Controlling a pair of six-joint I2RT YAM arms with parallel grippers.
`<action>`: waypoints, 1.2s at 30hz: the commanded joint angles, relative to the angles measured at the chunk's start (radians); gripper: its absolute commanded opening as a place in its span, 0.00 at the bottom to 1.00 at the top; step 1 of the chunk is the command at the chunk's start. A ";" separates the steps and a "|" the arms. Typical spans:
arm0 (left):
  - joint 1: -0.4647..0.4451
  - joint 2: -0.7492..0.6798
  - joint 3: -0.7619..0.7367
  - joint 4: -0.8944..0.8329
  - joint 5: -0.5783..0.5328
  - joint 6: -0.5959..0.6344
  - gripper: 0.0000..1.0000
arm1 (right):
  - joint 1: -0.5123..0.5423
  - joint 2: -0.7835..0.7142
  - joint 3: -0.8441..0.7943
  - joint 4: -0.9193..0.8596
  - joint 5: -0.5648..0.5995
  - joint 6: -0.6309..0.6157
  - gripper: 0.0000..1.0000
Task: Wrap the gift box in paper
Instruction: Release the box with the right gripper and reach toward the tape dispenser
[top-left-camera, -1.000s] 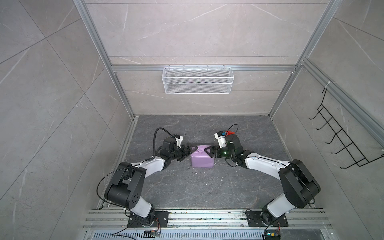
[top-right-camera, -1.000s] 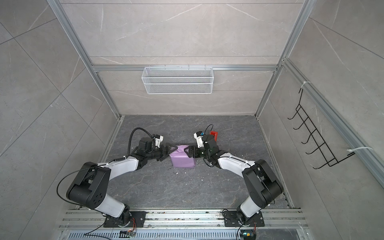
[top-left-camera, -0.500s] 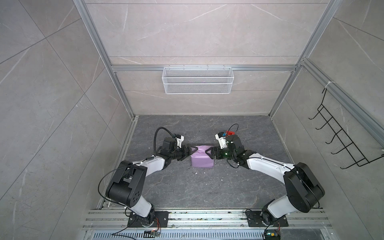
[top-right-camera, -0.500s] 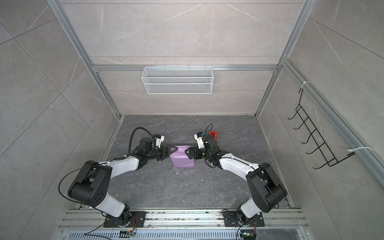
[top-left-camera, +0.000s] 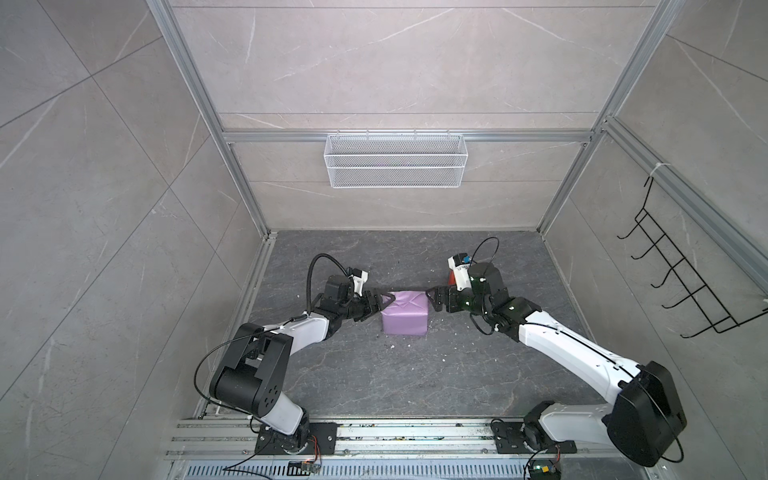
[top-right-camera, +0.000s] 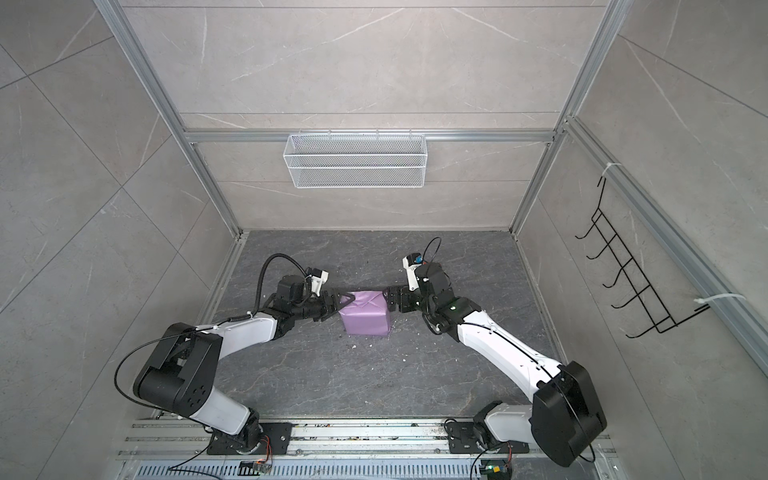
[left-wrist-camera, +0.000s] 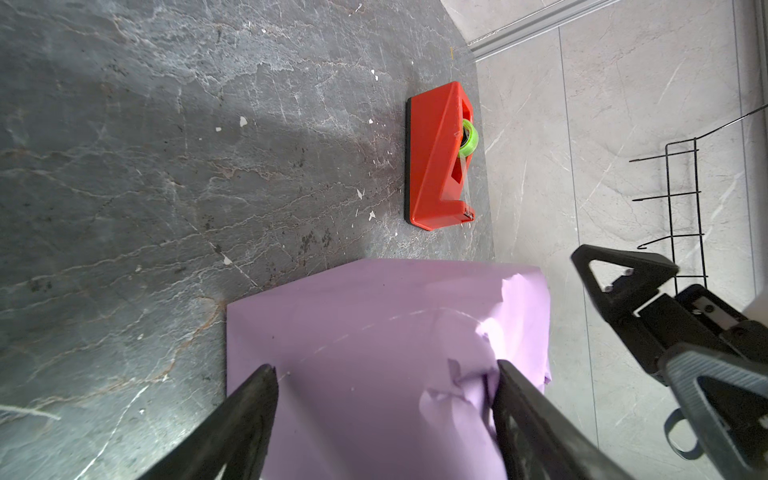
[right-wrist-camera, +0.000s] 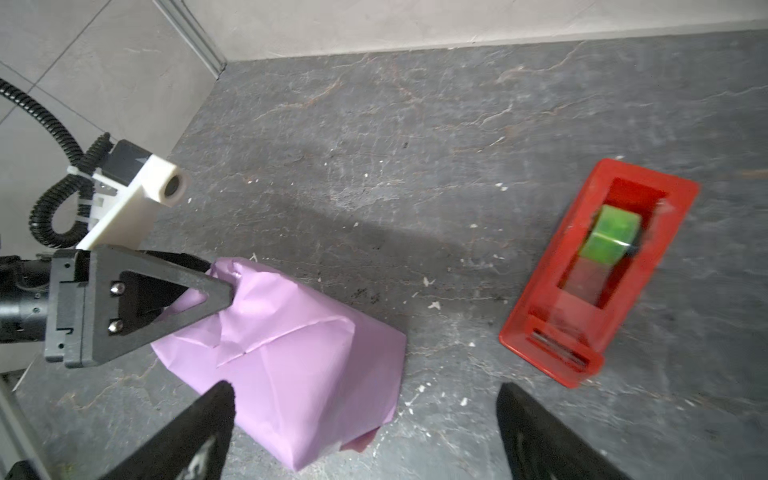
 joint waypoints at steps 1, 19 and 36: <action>-0.005 0.016 -0.037 -0.156 -0.042 0.052 0.80 | -0.011 -0.015 0.058 -0.121 0.187 -0.014 0.99; -0.011 0.015 -0.034 -0.153 -0.041 0.056 0.79 | -0.441 0.327 0.147 -0.008 -0.478 0.101 0.64; -0.016 0.013 -0.034 -0.152 -0.042 0.055 0.77 | -0.467 0.534 0.220 -0.037 -0.567 0.137 0.41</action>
